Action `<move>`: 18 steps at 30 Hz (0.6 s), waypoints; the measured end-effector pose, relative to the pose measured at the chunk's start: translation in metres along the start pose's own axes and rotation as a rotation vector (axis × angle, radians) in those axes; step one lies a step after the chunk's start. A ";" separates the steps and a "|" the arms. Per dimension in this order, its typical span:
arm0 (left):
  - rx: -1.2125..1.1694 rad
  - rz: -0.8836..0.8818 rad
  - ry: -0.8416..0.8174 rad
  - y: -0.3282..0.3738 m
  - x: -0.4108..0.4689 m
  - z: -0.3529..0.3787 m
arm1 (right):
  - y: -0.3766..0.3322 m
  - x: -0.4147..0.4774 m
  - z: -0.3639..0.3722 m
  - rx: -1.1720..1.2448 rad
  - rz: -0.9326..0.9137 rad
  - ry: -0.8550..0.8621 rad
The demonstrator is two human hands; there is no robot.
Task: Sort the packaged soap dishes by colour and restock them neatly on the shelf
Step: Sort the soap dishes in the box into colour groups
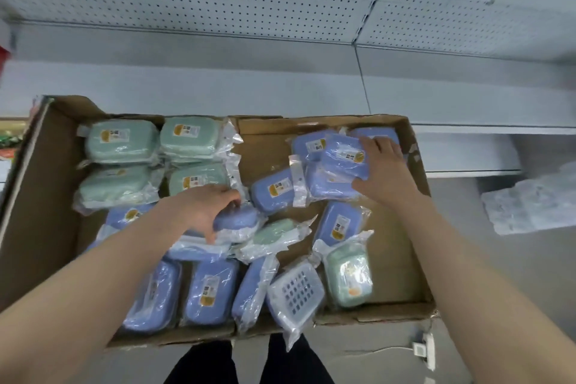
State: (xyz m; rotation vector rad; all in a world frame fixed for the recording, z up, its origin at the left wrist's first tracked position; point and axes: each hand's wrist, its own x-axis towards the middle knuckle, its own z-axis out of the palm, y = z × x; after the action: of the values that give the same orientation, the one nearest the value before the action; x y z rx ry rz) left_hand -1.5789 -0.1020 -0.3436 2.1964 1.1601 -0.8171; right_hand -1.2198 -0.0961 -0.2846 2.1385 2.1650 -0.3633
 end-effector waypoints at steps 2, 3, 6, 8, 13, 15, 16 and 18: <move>-0.045 -0.060 -0.052 0.006 0.000 0.002 | 0.030 0.002 0.004 -0.091 0.018 -0.074; -0.059 -0.082 -0.073 0.010 0.000 0.001 | 0.041 0.003 0.008 -0.142 0.018 -0.104; -0.047 -0.089 -0.115 0.022 -0.002 -0.009 | 0.056 0.008 0.024 -0.225 -0.052 -0.111; -0.044 -0.093 -0.103 0.028 -0.004 -0.016 | 0.056 0.014 0.030 -0.202 -0.119 -0.068; -0.156 -0.209 0.156 0.052 -0.011 -0.050 | 0.052 0.029 0.019 -0.134 -0.147 -0.029; -0.188 -0.206 0.318 0.071 -0.005 -0.071 | 0.057 0.034 0.014 -0.104 -0.143 -0.033; -0.199 -0.204 0.404 0.081 0.003 -0.082 | 0.061 0.036 0.010 -0.090 -0.146 -0.029; -0.197 -0.201 0.545 0.103 0.027 -0.100 | 0.075 0.041 0.003 -0.049 -0.151 0.000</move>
State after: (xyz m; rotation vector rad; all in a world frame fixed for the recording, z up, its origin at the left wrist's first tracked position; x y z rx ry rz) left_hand -1.4522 -0.0706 -0.2771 2.2194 1.6594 -0.1531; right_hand -1.1471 -0.0568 -0.3052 1.9557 2.3174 -0.3164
